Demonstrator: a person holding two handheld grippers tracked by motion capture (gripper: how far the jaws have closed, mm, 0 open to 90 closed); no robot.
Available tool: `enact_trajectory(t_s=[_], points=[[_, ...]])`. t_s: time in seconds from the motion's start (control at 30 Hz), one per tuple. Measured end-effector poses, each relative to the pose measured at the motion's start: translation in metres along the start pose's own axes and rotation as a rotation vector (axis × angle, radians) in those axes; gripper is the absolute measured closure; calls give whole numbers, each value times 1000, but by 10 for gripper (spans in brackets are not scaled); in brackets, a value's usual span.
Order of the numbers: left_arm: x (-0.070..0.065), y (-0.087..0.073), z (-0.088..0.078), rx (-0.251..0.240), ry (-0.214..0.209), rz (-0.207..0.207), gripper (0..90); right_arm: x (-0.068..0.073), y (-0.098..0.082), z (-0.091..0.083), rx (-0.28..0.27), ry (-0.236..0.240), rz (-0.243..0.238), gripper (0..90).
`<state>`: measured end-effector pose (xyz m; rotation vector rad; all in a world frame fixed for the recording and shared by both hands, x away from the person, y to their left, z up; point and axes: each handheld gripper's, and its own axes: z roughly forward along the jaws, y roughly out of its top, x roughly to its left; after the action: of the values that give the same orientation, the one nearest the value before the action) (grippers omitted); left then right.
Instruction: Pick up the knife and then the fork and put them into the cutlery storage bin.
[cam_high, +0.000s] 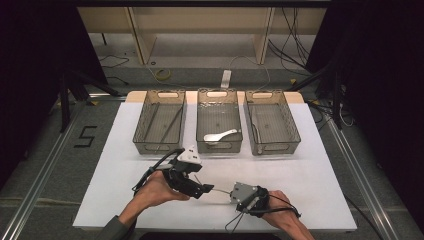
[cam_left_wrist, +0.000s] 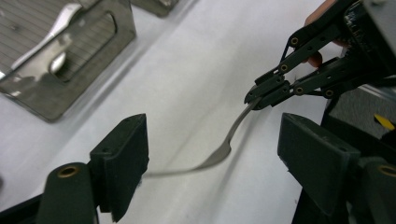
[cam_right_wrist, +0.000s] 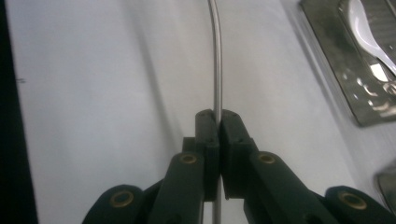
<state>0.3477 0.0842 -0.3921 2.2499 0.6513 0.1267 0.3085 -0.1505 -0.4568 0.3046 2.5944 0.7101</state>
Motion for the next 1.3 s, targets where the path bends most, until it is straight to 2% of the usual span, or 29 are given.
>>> enact_trajectory(t_s=[0.07, 0.33, 0.47, 0.6, 0.97, 1.13, 1.3], points=[[1, -2, -2, -36, 20, -6, 223, -5, -3, -2, 4, -10, 31, 879], [7, -15, -14, -175, 50, -32, 195, -30, -17, -11, -11, -65, 171, 878], [10, -23, -18, -197, 61, -38, 183, -44, -23, -17, -24, -87, 235, 878], [14, -30, -22, -251, 70, -63, 170, -58, -29, -25, -49, -110, 302, 878], [23, -49, -32, -304, 105, -127, 155, -94, -45, -39, -91, -161, 425, 878], [27, -54, -34, -317, 128, -130, 155, -106, -49, -48, -101, -183, 457, 878], [28, -60, -37, -342, 151, -146, 155, -127, -50, -53, -112, -218, 506, 878]])
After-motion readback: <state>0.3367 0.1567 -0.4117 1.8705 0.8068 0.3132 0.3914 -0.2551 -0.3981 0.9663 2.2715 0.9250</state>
